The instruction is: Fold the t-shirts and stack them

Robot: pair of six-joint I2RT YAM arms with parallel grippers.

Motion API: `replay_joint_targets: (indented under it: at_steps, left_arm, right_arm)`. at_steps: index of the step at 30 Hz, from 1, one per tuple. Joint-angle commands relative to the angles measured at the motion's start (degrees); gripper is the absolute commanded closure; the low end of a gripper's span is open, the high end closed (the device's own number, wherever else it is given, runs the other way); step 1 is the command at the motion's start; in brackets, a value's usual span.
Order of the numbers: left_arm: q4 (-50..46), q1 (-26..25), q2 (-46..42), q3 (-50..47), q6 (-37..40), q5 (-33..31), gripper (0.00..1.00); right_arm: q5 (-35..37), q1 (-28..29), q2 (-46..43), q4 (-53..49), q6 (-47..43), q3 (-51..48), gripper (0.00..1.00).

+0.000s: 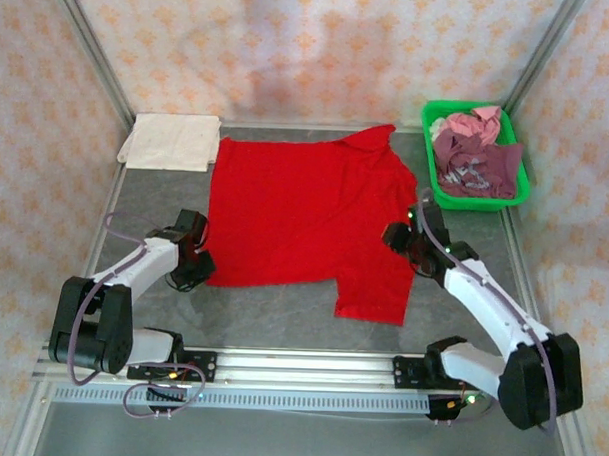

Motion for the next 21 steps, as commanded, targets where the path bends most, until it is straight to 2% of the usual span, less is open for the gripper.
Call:
replay_joint_targets:
  at_steps: [1, 5, 9, 14, 17, 21]
  left_arm:
    - [0.7, -0.2, -0.6, 1.2, 0.4, -1.3, 1.00]
    - [1.9, -0.1, -2.0, 0.4, -0.1, -1.1, 1.00]
    - [3.1, -0.2, -1.4, 0.1, -0.1, 0.2, 1.00]
    - [3.9, -0.4, -1.8, -0.7, -0.1, 0.7, 1.00]
    - [3.7, -0.4, -3.0, -1.1, -0.2, 1.1, 1.00]
    - [2.6, -0.4, -4.8, -1.2, -0.2, 0.4, 1.00]
  right_arm:
    - [1.7, 2.9, -4.1, -17.0, 9.5, -3.2, 0.58]
    - [2.9, 6.4, -9.5, -28.8, 18.1, -6.8, 0.57]
    - [1.3, 7.0, -15.2, -31.9, 24.5, -12.1, 0.50]
    - [-2.2, 7.0, -13.5, -22.6, 26.8, -15.8, 0.43]
    - [-6.0, 7.0, -10.1, -15.9, 27.9, -17.5, 0.44]
    - [-7.1, 7.2, -9.5, -13.1, 28.8, -18.3, 0.49]
